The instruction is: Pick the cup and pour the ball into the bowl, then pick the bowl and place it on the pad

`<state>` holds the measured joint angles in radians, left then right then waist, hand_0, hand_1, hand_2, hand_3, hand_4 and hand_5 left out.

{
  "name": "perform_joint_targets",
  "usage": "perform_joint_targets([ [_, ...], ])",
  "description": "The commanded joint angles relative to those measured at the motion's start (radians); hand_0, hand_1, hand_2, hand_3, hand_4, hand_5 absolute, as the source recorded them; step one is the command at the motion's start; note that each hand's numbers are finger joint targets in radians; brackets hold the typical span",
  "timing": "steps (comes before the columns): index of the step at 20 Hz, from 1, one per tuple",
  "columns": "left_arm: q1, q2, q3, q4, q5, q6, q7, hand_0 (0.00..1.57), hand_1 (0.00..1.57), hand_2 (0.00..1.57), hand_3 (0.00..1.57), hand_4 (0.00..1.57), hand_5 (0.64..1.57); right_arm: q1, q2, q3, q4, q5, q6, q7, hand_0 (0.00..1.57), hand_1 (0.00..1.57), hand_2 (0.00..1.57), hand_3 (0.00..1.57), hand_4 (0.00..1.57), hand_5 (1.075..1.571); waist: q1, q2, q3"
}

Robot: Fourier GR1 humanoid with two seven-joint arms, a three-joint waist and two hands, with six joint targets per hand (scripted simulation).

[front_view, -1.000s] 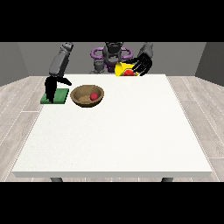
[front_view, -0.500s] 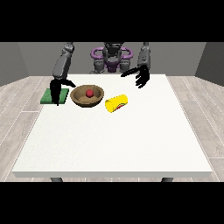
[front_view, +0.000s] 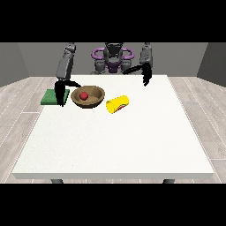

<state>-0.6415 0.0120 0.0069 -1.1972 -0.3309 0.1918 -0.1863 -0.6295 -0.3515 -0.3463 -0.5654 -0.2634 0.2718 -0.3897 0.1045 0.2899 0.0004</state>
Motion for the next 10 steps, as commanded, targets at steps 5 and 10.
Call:
perform_joint_targets([
  [5,-0.059,-0.005,-0.053,-0.143,-0.015,-0.011,0.082,0.00,0.00,0.00,0.00,0.00,1.556,-0.045,-0.012,-0.047,0.108,-0.025,0.012,-0.096,0.00,0.00,0.00,0.00,0.14,1.530,0.068,0.107,0.0013],
  [10,-0.018,0.018,-0.079,-0.169,0.001,-0.064,0.085,0.00,0.00,0.00,0.00,0.00,1.558,-0.037,0.041,-0.053,0.112,-0.032,-0.035,-0.099,0.00,0.00,0.00,0.00,0.21,1.527,0.119,0.084,0.0009],
])
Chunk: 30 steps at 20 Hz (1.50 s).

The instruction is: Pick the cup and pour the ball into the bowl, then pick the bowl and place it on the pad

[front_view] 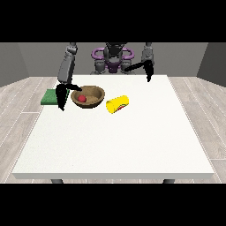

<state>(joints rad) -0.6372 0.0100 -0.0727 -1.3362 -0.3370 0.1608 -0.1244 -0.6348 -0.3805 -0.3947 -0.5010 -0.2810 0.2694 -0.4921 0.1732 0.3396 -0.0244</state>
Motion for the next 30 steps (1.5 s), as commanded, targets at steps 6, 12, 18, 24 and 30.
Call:
perform_joint_targets([
  [6,0.011,0.020,0.038,0.038,0.029,-0.019,0.018,0.00,0.00,0.00,0.00,0.00,1.563,-0.073,0.097,0.010,0.015,-0.024,-0.061,0.118,0.00,0.00,0.00,0.00,0.36,1.545,0.016,-0.068,0.0240],
  [12,0.081,0.052,0.037,0.011,0.051,-0.077,-0.034,0.00,0.00,0.00,0.00,0.00,1.564,-0.079,0.132,0.013,0.038,-0.030,-0.100,0.090,0.00,0.00,0.00,0.00,0.37,1.547,0.019,-0.065,0.0249],
  [18,0.009,0.047,0.060,0.003,0.065,-0.070,0.021,0.00,0.00,0.00,0.00,0.00,1.568,-0.008,0.120,0.094,0.107,0.089,-0.252,0.163,1.57,1.57,1.57,1.57,1.04,1.553,0.031,-0.045,0.0242],
  [24,0.044,0.087,0.124,0.067,0.112,-0.101,-0.018,0.00,0.00,0.00,0.00,0.00,1.570,-0.079,0.100,0.123,0.085,0.110,-0.322,0.301,1.57,1.57,1.57,1.57,1.02,1.554,-0.012,-0.122,0.0239],
  [30,0.144,0.087,0.141,0.131,0.106,-0.080,-0.075,0.00,0.00,0.00,0.00,0.00,1.570,-0.142,0.084,0.154,0.051,0.124,-0.350,0.469,1.57,1.57,1.57,1.57,1.03,1.558,-0.060,-0.210,0.0240],
])
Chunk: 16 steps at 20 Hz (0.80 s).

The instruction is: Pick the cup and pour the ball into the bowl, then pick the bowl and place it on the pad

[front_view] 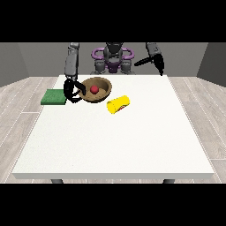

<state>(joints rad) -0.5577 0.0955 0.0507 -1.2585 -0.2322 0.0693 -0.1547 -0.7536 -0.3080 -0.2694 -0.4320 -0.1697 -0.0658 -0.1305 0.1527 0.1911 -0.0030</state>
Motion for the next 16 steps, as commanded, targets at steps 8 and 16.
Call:
perform_joint_targets([
  [8,0.060,0.027,0.060,0.048,0.019,0.029,-0.085,0.00,0.00,0.00,0.00,0.00,1.570,-0.014,-0.145,-0.027,-0.056,-0.045,0.132,0.139,1.57,1.57,1.57,1.57,1.06,1.562,-0.082,-0.012,0.0032],
  [16,0.150,-0.012,0.066,0.118,-0.007,0.102,-0.144,0.00,0.00,0.00,0.00,0.00,1.565,0.107,-0.150,-0.016,-0.087,-0.060,0.241,0.127,1.57,1.57,1.57,1.57,1.06,1.560,-0.176,-0.075,0.0027],
])
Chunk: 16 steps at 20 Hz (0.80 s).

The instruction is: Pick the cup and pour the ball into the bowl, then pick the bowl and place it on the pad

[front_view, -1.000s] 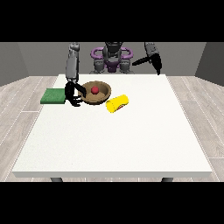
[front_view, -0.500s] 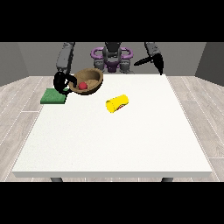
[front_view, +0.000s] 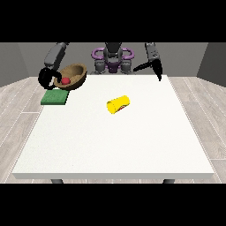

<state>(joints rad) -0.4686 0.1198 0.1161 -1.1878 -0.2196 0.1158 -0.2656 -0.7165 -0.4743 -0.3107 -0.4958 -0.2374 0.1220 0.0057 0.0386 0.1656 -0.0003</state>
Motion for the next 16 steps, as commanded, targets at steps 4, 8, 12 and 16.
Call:
perform_joint_targets([
  [4,0.016,-0.023,0.004,0.077,-0.025,0.067,-0.094,0.00,0.00,0.00,0.00,0.00,1.565,0.023,-0.065,-0.047,-0.023,-0.067,0.089,0.068,1.57,1.57,1.57,1.57,1.07,1.563,-0.046,0.007,0.0004],
  [8,-0.125,-0.038,-0.041,-0.041,-0.059,0.100,-0.062,0.00,0.00,0.00,0.00,0.00,1.565,-0.022,-0.157,-0.118,0.037,-0.098,0.147,-0.066,1.57,1.57,1.57,1.37,1.03,1.562,0.015,0.242,0.0026],
  [12,-0.049,-0.037,-0.059,-0.154,-0.052,0.086,-0.062,0.00,0.00,0.00,0.00,0.00,1.565,0.051,-0.251,-0.143,0.090,-0.090,0.229,-0.174,1.57,1.57,1.57,1.19,1.01,1.567,0.048,0.271,0.0028],
  [16,-0.072,-0.035,-0.073,-0.235,-0.088,0.126,-0.029,0.00,0.00,0.00,0.00,0.00,1.564,0.044,-0.288,-0.135,0.098,-0.051,0.214,-0.282,1.57,1.57,1.57,0.00,1.05,1.567,0.030,0.360,0.0036],
])
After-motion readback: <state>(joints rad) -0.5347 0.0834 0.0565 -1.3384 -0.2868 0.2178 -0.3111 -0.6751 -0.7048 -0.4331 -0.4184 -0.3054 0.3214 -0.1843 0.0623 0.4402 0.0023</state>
